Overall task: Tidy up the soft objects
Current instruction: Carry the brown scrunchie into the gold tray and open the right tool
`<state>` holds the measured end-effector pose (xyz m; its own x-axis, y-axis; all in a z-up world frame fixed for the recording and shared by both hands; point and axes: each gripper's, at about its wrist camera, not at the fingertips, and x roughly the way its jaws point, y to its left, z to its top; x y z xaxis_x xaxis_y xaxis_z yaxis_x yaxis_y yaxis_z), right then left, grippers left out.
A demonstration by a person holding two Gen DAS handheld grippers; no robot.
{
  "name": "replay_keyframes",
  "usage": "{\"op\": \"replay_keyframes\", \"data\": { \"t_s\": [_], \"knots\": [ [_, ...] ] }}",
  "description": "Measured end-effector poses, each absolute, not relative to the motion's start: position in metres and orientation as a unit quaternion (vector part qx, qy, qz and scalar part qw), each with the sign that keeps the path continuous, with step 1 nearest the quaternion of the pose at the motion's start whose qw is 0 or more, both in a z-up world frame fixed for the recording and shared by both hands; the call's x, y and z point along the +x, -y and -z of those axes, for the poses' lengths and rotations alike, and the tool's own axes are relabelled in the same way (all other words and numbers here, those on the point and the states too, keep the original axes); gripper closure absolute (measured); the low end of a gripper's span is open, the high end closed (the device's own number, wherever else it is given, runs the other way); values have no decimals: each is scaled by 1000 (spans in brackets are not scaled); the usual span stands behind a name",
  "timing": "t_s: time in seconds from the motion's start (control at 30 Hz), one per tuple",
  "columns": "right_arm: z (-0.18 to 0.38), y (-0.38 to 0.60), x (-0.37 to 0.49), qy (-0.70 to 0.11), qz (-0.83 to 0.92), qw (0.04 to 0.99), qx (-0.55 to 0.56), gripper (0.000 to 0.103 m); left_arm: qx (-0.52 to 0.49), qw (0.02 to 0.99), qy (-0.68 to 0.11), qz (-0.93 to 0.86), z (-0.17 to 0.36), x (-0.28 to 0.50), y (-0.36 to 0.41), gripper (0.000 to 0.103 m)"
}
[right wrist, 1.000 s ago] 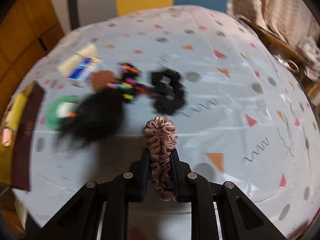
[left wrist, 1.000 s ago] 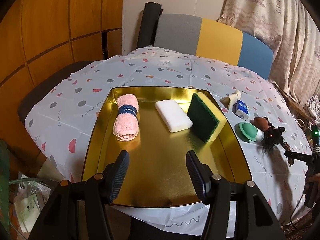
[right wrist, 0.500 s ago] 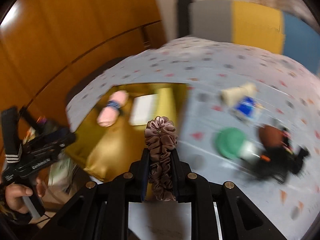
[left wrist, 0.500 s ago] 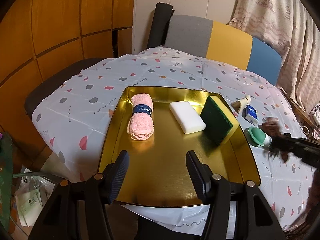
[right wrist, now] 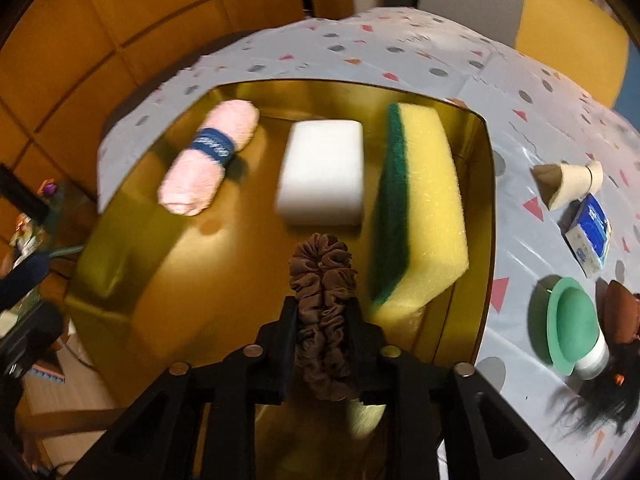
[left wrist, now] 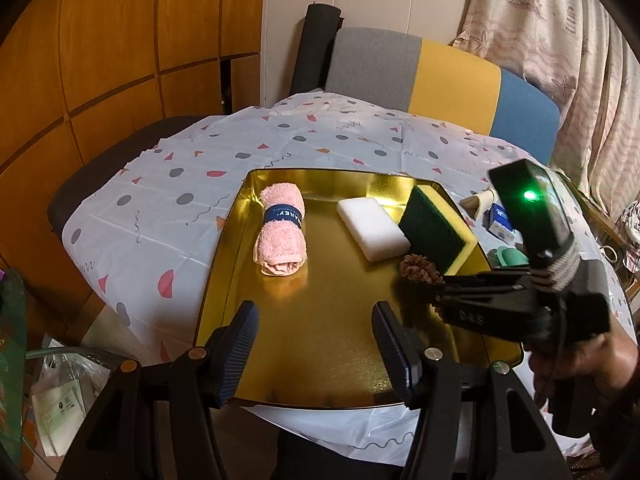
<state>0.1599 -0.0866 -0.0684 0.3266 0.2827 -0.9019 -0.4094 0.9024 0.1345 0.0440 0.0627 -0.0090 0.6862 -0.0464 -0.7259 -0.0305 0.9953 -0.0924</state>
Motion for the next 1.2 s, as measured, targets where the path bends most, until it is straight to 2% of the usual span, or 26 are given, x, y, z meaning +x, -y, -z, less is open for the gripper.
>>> {"op": "replay_keyframes", "data": {
  "t_s": [0.3, 0.5, 0.63, 0.9, 1.2],
  "knots": [
    [74, 84, 158, -527, -204, 822, -77, 78, -48, 914, -403, 4, 14, 47, -63, 43],
    [69, 83, 150, -516, -204, 829, -66, 68, -43, 915, -401, 7, 12, 45, -60, 43],
    [63, 81, 142, -506, -206, 835, -68, 44, -39, 914, -403, 8, 12, 45, -58, 43],
    [50, 90, 128, -487, -206, 848, -49, 40, -37, 915, -401, 8, 12, 43, -55, 43],
    [18, 137, 103, -432, -189, 882, -4, 30, -47, 910, -412, 5, 14, 45, -58, 43]
  ]
}}
